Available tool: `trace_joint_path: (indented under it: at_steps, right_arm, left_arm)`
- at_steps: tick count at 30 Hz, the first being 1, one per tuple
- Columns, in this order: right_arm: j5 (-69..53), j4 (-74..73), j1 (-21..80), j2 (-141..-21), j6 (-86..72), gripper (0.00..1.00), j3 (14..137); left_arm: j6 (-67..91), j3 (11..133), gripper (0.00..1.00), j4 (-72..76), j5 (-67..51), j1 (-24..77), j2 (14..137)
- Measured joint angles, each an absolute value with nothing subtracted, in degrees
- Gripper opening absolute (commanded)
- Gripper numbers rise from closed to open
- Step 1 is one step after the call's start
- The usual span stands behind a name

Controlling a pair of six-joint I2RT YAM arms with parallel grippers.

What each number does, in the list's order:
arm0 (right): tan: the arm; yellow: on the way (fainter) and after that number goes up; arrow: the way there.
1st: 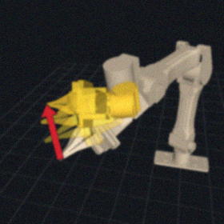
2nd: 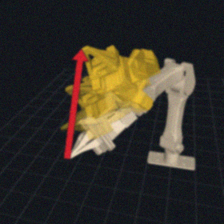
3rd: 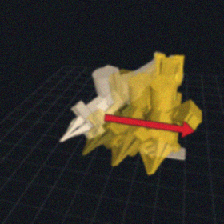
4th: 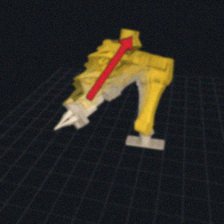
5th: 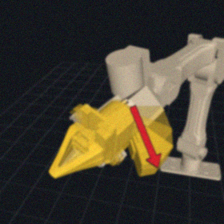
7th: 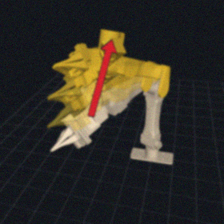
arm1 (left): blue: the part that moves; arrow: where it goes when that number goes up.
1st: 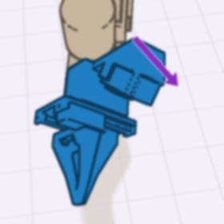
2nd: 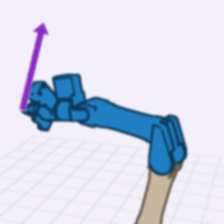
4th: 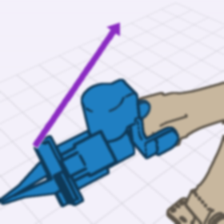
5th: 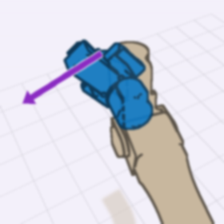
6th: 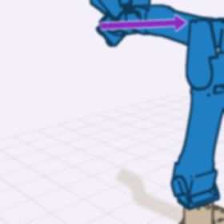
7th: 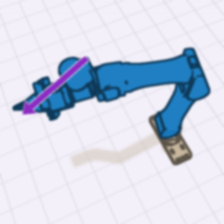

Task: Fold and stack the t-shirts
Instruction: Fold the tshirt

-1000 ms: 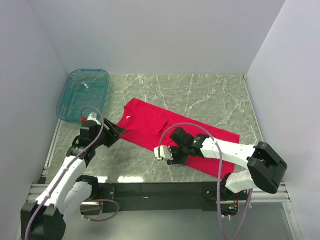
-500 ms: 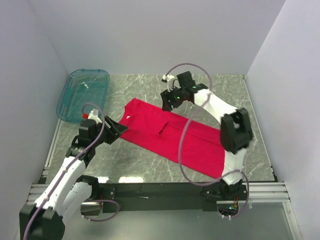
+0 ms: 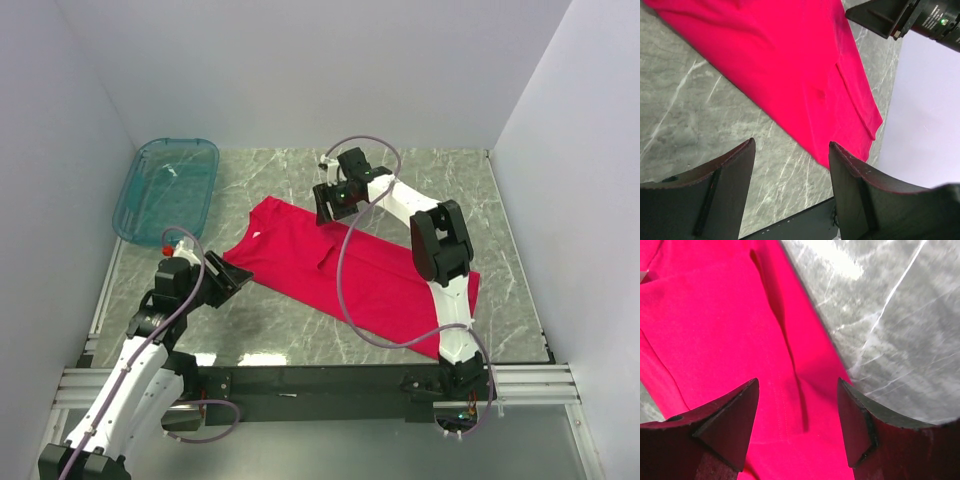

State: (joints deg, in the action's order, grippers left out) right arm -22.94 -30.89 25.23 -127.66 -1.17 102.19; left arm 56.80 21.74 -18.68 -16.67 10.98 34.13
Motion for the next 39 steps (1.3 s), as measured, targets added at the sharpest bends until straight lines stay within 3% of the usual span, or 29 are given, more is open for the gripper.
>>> trace_joint_path:
  at_steps: [8, 14, 17, 19, 21, 28, 33, 34, 35, 37, 38, 39]
  right_arm:
    - [-22.7, -34.3, 25.2, -130.8, 3.6, 0.67, 107.4]
    - [-24.5, -36.6, 25.2, -135.3, 5.1, 0.56, 112.0]
    - [-25.2, -38.1, 25.1, -135.9, 5.7, 0.28, 112.6]
    - [-25.6, -38.7, 25.1, -136.1, 5.6, 0.17, 112.6]
    - [-26.2, -39.4, 25.0, -136.3, 5.7, 0.0, 112.6]
    - [-25.8, -39.7, 22.3, -136.3, 2.6, 0.0, 113.0]
    - [-20.4, -39.0, 14.7, -136.3, -2.7, 0.0, 115.7]
    - [-19.2, -38.4, 12.1, -136.3, -3.7, 0.08, 116.5]
    - [-18.4, -38.0, 10.1, -136.3, -4.4, 0.33, 117.1]
    - [-16.8, -37.1, 5.8, -136.3, -5.7, 0.5, 118.0]
    - [-16.4, -36.7, 3.5, -136.3, -6.0, 0.67, 118.0]
    - [-16.0, -36.5, 1.6, -136.3, -6.4, 0.73, 117.9]
  left_arm:
    - [56.9, 21.0, 0.65, -18.7, -16.8, 11.0, 34.0]
    - [56.9, 20.8, 0.66, -18.8, -16.8, 11.0, 33.7]
    - [57.3, 20.8, 0.65, -18.7, -16.9, 11.0, 33.6]
    - [57.7, 20.8, 0.65, -18.8, -16.9, 11.0, 33.6]
    - [57.8, 20.8, 0.65, -18.7, -16.9, 11.0, 33.6]
    - [58.0, 20.8, 0.65, -18.7, -16.9, 11.0, 33.6]
    - [58.2, 19.8, 0.65, -17.7, -17.2, 11.0, 34.5]
    - [58.3, 19.6, 0.65, -17.5, -17.3, 11.0, 34.9]
    - [58.3, 19.4, 0.65, -17.1, -17.3, 11.0, 35.2]
    - [58.4, 18.9, 0.66, -16.0, -17.8, 11.0, 36.5]
    - [58.6, 18.8, 0.65, -15.4, -18.2, 11.0, 37.4]
    - [58.8, 18.7, 0.65, -14.5, -18.4, 11.0, 38.3]
